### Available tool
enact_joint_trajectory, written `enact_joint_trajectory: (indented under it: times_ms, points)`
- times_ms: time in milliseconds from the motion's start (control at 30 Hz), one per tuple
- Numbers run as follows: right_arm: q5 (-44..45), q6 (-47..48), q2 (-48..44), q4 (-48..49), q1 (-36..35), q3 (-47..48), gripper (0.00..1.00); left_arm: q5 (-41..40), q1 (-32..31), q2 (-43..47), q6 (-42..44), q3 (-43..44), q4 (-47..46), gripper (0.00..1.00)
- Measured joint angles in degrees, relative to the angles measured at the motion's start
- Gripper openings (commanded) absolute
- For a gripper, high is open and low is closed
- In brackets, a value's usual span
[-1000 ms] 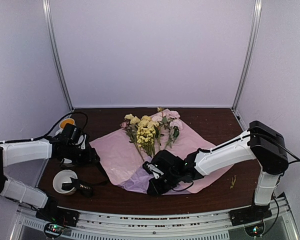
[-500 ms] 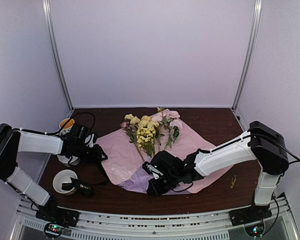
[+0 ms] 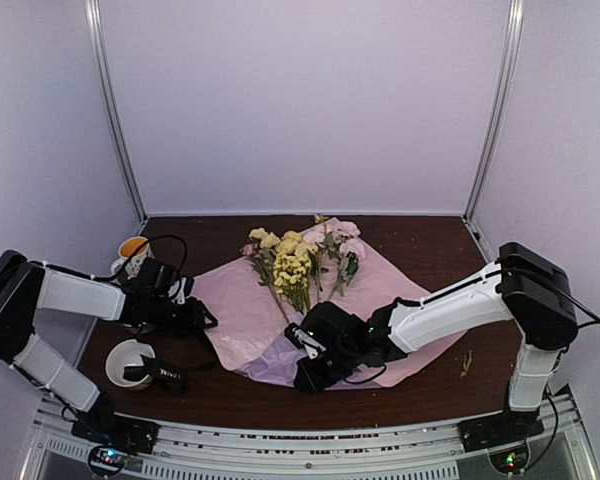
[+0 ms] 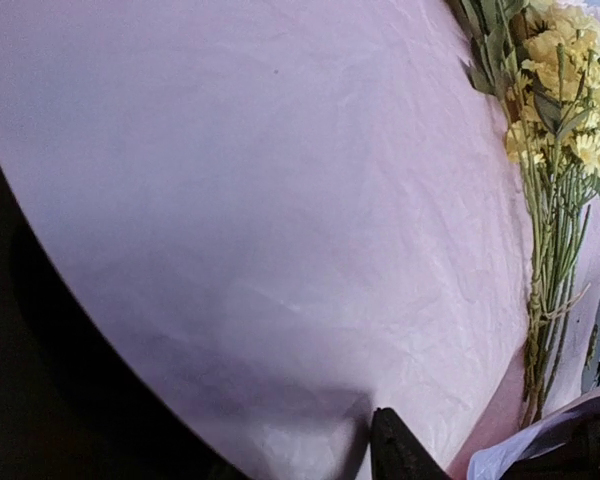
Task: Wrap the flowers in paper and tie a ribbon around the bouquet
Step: Pass from the left arm to the right
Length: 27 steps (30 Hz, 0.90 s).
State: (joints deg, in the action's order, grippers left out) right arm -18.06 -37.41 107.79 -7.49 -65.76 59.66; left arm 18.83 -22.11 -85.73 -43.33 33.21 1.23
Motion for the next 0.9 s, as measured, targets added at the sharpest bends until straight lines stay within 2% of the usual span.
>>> enact_joint_trajectory:
  times_ms: [100, 200, 300, 467, 900]
  points:
    - [0.13, 0.02, -0.02, -0.07, 0.0, 0.04, 0.07, 0.13, 0.0, 2.12, -1.73, -2.86, -1.86, 0.43]
    - [0.15, 0.02, -0.02, -0.09, -0.02, 0.04, 0.06, 0.37, 0.0, 2.95, -2.78, -4.39, -3.91, 0.37]
    - [0.17, 0.02, -0.02, -0.09, -0.02, 0.04, 0.07, 0.94, 0.0, 2.43, -3.08, -4.31, -4.79, 0.26]
    - [0.61, 0.02, -0.17, -0.31, -0.02, 0.04, 0.07, 1.05, -0.02, 1.73, -3.04, -3.28, -5.27, 0.0]
    - [1.62, 3.08, -0.31, -5.2, 2.08, 6.51, 0.07, -2.69, -1.75, 3.96, 0.57, -1.2, -1.31, 0.0]
